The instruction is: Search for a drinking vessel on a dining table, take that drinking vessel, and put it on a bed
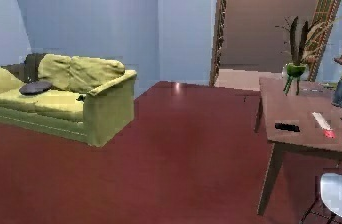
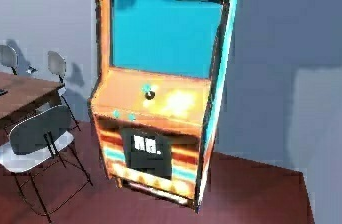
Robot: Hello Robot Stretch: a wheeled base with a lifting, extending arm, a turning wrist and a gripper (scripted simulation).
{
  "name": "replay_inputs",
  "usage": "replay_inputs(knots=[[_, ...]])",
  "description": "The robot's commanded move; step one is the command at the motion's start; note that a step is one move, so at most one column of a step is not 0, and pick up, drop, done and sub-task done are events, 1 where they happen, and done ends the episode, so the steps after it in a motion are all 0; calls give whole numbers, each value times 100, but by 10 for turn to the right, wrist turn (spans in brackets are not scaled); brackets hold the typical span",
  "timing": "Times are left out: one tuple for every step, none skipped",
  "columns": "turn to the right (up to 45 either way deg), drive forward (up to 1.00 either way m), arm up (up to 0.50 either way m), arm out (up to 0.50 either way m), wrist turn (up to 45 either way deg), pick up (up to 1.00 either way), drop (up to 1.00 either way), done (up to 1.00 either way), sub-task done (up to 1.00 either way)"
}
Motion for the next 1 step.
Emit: replay_inputs(knots=[[0,100,0,0,0,0,0,0,0]])
